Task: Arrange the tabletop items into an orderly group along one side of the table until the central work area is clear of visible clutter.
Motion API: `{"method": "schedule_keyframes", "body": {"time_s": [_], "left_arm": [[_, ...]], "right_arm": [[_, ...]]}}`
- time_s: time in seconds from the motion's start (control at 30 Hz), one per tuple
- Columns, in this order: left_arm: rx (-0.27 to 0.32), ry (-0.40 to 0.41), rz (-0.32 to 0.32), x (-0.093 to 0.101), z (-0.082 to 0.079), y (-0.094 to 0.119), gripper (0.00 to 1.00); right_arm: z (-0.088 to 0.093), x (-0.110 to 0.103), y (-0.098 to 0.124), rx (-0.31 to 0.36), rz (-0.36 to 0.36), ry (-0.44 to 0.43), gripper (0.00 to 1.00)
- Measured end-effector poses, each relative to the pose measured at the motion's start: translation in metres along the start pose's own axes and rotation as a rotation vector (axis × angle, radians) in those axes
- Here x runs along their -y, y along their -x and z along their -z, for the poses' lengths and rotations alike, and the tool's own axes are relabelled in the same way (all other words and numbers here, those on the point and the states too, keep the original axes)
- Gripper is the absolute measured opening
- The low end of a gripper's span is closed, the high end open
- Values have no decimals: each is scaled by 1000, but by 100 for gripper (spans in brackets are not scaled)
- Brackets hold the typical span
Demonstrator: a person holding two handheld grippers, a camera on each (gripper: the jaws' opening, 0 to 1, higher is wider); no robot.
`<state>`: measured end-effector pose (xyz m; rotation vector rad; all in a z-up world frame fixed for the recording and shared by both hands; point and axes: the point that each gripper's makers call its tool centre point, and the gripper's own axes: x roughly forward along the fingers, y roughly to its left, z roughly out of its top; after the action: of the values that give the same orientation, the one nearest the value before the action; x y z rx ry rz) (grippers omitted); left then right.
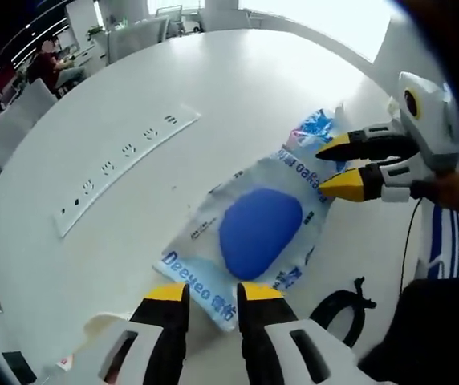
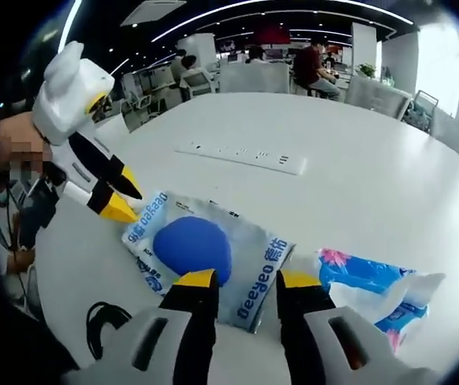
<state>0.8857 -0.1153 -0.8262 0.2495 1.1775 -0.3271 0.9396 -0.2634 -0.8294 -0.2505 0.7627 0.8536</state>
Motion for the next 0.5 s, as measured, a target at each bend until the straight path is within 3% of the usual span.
{"method": "schedule_keyframes", "body": {"time_s": [0.3,0.5], "left_arm": [[75,32,-14,12,15,10,31],[183,91,-29,23,29,22,34]], "right_arm": [[8,-10,26,42,13,-20,47],[16,-9,42,62,21,-38,57]]}}
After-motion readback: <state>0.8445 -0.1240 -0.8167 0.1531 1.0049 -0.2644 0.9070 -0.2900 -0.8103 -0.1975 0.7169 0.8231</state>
